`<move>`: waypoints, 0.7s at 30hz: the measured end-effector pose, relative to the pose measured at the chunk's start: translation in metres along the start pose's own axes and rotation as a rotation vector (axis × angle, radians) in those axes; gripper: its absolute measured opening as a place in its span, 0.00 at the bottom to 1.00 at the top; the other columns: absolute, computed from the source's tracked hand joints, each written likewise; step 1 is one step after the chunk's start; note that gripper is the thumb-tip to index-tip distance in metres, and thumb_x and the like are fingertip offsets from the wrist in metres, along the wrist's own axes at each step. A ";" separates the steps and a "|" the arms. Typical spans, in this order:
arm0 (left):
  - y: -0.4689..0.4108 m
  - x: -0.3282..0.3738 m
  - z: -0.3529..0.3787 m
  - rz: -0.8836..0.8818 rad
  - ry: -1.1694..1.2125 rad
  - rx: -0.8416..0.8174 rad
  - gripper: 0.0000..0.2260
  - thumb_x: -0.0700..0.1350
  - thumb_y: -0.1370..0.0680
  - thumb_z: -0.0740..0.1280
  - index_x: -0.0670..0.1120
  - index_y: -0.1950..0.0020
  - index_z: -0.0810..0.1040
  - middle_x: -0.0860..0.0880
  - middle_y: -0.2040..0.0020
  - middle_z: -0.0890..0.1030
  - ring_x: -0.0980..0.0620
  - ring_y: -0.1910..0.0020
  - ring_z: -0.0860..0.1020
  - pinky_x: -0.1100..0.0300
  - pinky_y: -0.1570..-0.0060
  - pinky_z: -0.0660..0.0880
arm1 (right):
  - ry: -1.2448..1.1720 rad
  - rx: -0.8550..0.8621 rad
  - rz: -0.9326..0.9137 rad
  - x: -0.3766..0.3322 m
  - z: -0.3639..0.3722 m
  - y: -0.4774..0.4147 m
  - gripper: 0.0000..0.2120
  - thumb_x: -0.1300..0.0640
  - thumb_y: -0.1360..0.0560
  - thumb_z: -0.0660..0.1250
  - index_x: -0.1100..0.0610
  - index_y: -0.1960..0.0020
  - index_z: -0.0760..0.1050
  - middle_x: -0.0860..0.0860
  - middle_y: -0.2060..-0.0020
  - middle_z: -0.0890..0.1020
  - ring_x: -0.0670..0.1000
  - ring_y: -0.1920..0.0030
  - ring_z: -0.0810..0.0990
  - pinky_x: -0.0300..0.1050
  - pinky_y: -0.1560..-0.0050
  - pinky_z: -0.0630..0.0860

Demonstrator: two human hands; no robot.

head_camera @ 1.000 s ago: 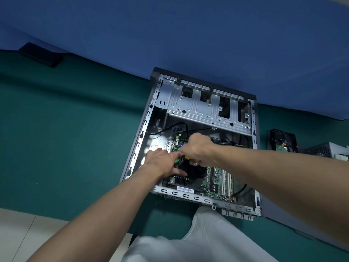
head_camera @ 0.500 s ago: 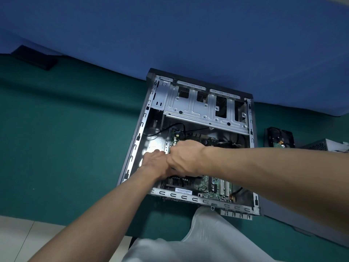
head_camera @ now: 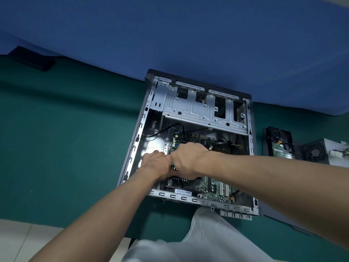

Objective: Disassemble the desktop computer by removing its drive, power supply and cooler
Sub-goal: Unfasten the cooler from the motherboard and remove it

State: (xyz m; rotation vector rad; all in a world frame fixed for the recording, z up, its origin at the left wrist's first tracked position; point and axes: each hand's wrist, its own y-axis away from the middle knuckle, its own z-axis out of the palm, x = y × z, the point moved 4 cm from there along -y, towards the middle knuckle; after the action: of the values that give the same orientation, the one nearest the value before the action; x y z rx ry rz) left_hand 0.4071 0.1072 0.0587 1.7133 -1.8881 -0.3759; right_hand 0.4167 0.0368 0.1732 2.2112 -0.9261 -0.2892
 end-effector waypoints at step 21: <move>0.004 0.003 -0.003 0.004 -0.033 -0.002 0.19 0.68 0.25 0.60 0.56 0.44 0.72 0.51 0.44 0.79 0.49 0.39 0.73 0.53 0.52 0.64 | 0.243 0.131 -0.193 -0.004 0.002 0.010 0.15 0.49 0.17 0.54 0.57 0.53 0.72 0.51 0.69 0.67 0.54 0.64 0.71 0.47 0.65 0.71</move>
State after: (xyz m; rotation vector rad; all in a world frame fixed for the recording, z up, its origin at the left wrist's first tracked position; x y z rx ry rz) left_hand 0.4056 0.1053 0.0635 1.7110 -1.9138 -0.4072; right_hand 0.4073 0.0340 0.1782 2.3959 -0.6165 -0.0466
